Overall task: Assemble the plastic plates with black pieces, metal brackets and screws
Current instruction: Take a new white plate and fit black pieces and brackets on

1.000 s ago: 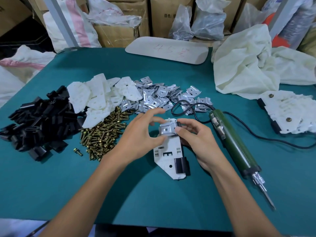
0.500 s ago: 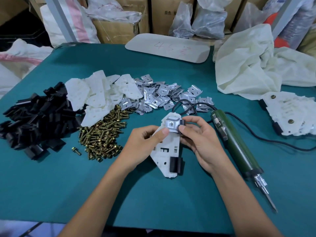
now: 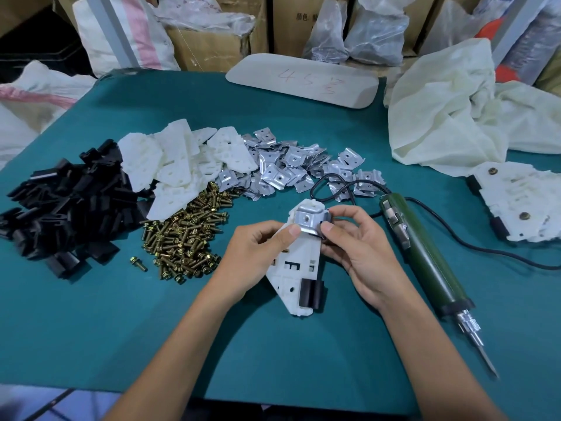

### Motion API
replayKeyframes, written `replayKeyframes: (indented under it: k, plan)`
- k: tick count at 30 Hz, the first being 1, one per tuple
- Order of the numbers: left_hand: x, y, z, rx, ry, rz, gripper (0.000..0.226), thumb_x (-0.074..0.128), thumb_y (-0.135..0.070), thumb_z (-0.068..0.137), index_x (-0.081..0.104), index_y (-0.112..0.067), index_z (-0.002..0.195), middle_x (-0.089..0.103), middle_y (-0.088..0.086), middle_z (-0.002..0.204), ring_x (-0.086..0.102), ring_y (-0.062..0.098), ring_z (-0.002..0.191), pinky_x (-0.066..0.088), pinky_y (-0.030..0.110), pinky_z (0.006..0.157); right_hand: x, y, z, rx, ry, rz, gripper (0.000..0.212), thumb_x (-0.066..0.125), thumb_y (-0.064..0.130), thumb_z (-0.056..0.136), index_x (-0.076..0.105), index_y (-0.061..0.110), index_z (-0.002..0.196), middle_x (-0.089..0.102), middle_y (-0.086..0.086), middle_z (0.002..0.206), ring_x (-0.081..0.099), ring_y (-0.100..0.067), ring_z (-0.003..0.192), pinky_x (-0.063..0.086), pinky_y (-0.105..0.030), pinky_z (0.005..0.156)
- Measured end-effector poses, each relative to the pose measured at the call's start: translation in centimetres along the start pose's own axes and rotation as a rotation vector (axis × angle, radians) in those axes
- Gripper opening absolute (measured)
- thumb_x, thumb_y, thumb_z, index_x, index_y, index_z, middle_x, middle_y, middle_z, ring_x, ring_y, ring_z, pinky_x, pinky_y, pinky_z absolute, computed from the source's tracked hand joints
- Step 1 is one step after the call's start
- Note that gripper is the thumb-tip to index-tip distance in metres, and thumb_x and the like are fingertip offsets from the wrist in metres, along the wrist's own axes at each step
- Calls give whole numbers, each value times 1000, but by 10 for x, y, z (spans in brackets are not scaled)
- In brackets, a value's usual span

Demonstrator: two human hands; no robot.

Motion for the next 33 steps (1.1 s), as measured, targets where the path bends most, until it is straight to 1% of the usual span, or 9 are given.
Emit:
replayKeyframes:
  k: [6,10,14,16,18,22,25,29,33]
  plan:
    - [1,4,-1,93,32,202,44,52,-52,99,72,-14,91,61,24,84,47,12,69,37,31,64,1,4,-1,-42,2,7,26,82,20,76,69,25,98,76,-8,94,72,-18,80,59,-26,69]
    - [1,5,-1,127,16,272,45,51,-51,99,69,-13,84,66,8,84,57,9,80,43,27,73,0,2,2,-63,-22,-2,26,85,19,75,73,28,97,76,-13,99,72,-22,84,61,-33,77]
    - [-1,4,4,108,-230,359,20,55,-47,98,72,-37,97,70,-14,99,60,2,93,45,18,80,-6,-2,5,-135,-132,-171,22,84,13,84,74,30,94,78,-4,98,74,-20,89,59,-28,79]
    - [-9,-4,11,149,-376,500,12,59,-41,97,69,-36,93,67,-18,92,58,-2,87,44,18,76,-10,-4,6,-192,-212,-376,16,85,23,84,76,29,96,77,4,100,72,-17,94,57,-23,81]
    - [-18,-15,25,193,-403,638,8,65,-32,95,70,-26,92,63,-18,85,57,1,83,47,27,80,-13,-6,7,-227,-255,-503,16,84,31,85,75,31,99,75,8,104,69,-14,95,55,-22,84]
    - [-27,-36,70,190,-309,938,36,70,-43,88,66,-21,116,59,-1,107,49,22,112,43,36,95,-13,-5,7,-239,-255,-494,17,81,31,87,73,29,102,73,10,103,62,0,81,51,-13,77]
    - [-24,-48,104,186,-147,1227,61,74,-46,81,55,-21,133,48,7,127,35,28,123,36,36,102,-14,-5,8,-236,-259,-481,15,80,29,88,73,27,102,74,10,101,62,0,82,53,-18,81]
    - [-14,-60,127,431,149,1628,46,72,-32,81,63,-25,125,47,7,120,37,29,117,33,33,98,-15,-6,10,-229,-268,-449,14,80,28,89,72,27,100,75,9,99,66,-13,89,55,-25,86]
    - [-4,-70,134,567,286,1965,40,69,-39,79,68,-23,116,50,4,114,41,27,113,35,33,86,-17,-8,13,-219,-269,-414,14,80,29,89,72,28,100,75,10,99,68,-17,95,55,-27,87]
Point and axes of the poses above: each hand's wrist, its own z-axis towards the middle knuckle, its own x-axis out of the palm, y = z × x, the point moved 2 cm from there along z, towards the middle knuckle
